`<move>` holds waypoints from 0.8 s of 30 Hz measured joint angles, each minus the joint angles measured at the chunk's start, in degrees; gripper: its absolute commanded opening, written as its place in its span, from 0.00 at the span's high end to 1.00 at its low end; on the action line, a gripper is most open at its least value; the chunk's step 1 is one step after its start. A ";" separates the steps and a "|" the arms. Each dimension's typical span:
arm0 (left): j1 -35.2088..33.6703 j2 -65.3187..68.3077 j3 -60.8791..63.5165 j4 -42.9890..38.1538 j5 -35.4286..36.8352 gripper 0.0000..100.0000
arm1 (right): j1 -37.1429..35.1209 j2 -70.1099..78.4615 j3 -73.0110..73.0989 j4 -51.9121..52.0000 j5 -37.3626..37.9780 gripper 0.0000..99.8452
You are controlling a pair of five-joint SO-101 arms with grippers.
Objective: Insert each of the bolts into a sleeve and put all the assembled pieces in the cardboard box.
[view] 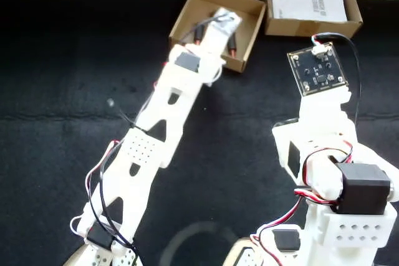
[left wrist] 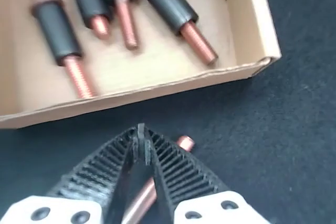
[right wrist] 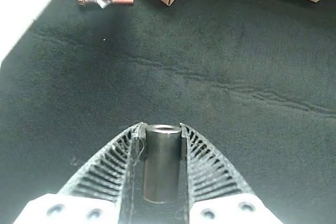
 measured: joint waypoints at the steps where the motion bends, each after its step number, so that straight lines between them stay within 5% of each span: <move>1: 0.00 0.00 -2.11 1.67 0.00 0.99 | 0.00 0.00 0.00 0.00 0.00 0.99; 9: 0.18 0.00 -8.00 9.93 0.00 0.99 | 0.00 0.00 0.00 0.00 0.00 0.99; 16: 1.23 -0.09 -6.07 12.66 -3.60 0.76 | 0.00 0.00 0.00 0.00 0.00 0.99; 24: 2.11 -0.09 -4.40 14.95 -11.69 0.76 | 0.00 0.00 0.00 0.00 0.00 0.99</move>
